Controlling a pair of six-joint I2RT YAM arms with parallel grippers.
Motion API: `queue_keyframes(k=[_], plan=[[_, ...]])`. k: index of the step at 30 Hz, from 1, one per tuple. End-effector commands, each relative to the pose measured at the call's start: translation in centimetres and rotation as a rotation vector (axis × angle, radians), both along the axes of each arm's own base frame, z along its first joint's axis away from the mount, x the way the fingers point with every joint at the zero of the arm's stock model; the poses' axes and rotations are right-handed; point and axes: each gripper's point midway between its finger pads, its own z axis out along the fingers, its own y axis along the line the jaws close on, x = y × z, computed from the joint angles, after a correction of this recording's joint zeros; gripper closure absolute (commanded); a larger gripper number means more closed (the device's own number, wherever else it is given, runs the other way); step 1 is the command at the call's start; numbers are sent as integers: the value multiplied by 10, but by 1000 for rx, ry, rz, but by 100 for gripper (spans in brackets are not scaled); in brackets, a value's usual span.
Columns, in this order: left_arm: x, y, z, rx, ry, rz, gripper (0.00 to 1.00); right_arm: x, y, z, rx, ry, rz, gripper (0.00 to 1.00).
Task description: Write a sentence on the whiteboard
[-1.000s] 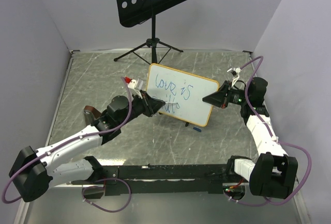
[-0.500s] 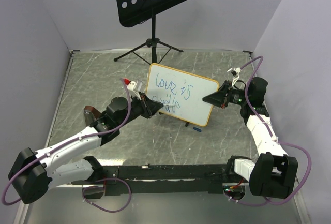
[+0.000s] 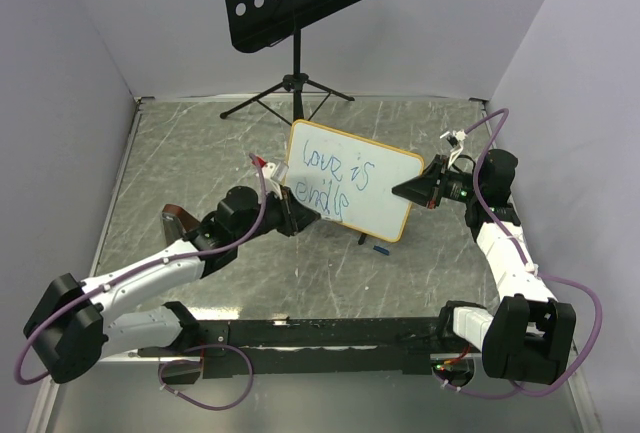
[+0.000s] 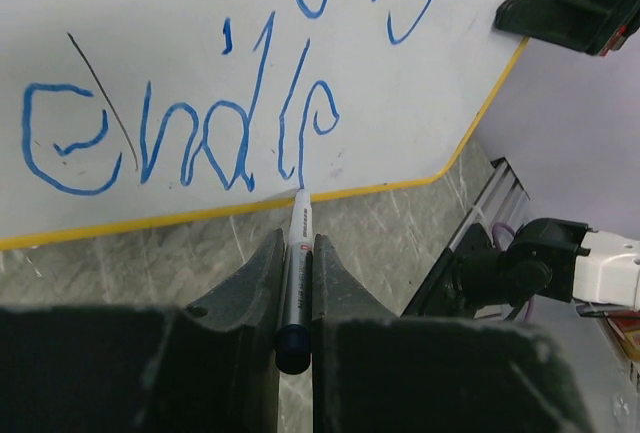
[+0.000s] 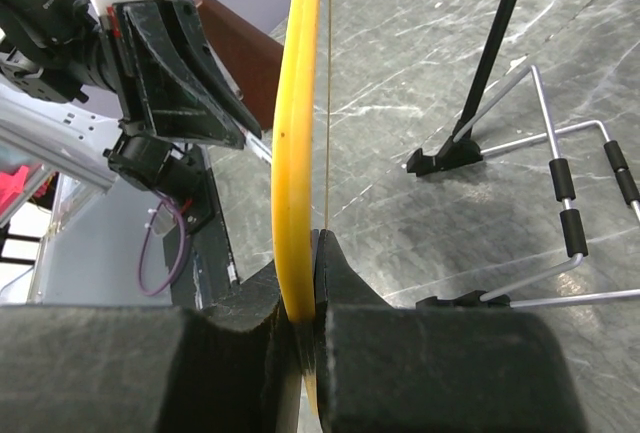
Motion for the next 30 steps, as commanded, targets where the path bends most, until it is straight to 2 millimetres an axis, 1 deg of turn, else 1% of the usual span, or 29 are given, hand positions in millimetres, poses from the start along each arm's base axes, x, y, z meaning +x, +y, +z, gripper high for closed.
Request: queue_keyframes(k=[1,4,9,13,17,21,30], plan=[[3,-7,13,-33,-20,-20,99,-16,5,22,8,-95,98,100],[3,-9,19,-56,-28,-30,99,-15,5,21,9,-92,96,100],[-5,-11,47,-149,-75,-63,99,-15,5,21,9,-90,98,100],[-12,-6,68,-215,-102,-83,99,-15,5,21,9,-92,98,100],[-15,-2,81,-255,-118,-89,99,-15,5,21,10,-90,98,100],[-14,-4,86,-262,-123,-100,99,-16,5,22,9,-95,98,100],[-8,-14,85,-256,-121,-116,99,-15,5,21,9,-90,96,100]])
